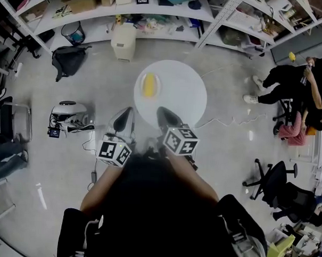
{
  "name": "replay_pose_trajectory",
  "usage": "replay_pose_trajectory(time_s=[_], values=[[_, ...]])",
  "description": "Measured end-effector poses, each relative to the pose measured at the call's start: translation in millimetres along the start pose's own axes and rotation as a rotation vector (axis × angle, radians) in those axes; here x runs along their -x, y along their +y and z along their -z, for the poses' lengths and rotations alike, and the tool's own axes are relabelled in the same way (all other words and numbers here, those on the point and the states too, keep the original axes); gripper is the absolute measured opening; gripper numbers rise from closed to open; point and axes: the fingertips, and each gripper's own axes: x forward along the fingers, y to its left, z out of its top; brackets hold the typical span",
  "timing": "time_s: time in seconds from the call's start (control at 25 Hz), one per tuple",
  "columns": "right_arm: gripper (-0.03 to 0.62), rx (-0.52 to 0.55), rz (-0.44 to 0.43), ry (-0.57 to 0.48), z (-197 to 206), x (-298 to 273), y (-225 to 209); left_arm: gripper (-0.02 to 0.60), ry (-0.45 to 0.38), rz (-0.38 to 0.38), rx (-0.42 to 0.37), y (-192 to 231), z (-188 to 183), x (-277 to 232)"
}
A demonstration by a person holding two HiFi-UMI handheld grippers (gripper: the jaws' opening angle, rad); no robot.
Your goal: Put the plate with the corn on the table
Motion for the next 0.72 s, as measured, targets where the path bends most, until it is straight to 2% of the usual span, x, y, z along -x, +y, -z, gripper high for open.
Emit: replay_pose_trajectory(time_s=[0.72], values=[[0.008, 0.015, 0.016, -0.011, 0.6, 0.0, 1.7, 0.005, 0.002, 0.012, -0.001, -0.8, 0.5, 1.6]])
